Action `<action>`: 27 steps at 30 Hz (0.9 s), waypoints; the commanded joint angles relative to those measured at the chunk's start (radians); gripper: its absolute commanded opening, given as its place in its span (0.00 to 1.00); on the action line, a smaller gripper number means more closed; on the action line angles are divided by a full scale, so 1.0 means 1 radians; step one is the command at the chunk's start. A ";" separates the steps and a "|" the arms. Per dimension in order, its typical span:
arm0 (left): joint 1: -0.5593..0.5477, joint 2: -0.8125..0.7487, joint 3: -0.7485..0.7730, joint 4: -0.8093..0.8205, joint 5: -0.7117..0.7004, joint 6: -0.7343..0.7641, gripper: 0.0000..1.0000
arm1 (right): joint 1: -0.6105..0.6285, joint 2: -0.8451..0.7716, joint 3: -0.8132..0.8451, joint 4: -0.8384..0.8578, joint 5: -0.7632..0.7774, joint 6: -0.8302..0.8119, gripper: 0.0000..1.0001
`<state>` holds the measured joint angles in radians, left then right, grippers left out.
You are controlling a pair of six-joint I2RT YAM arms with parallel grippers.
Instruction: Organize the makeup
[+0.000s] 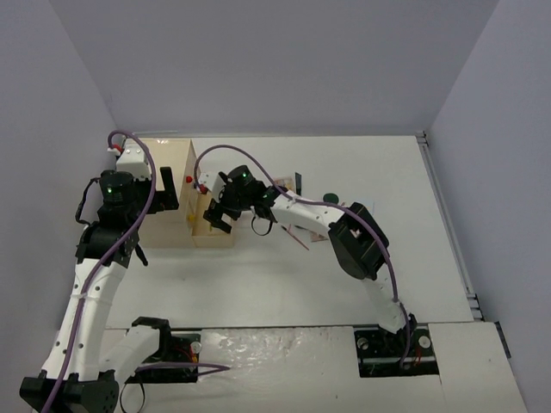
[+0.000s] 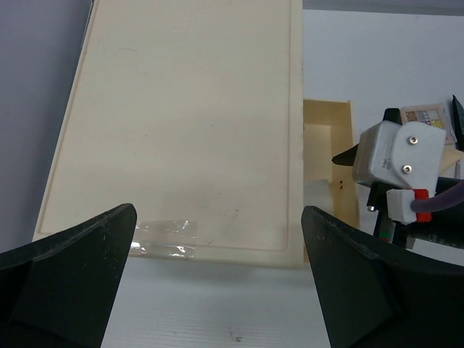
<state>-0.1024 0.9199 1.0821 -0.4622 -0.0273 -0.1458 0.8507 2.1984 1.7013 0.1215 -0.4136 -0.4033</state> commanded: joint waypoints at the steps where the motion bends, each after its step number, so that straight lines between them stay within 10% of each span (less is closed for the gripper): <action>1: 0.007 -0.002 0.024 0.067 0.006 -0.015 0.97 | -0.022 -0.208 -0.057 0.106 0.053 0.079 1.00; 14: 0.007 0.021 0.036 0.047 0.016 -0.023 0.97 | -0.300 -0.564 -0.497 0.035 0.822 0.488 1.00; 27: 0.006 0.038 0.046 0.029 0.027 -0.027 0.97 | -0.649 -0.499 -0.693 0.047 0.714 0.689 1.00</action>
<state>-0.1024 0.9534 1.0821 -0.4705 -0.0102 -0.1600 0.2408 1.6821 1.0161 0.1124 0.3121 0.2140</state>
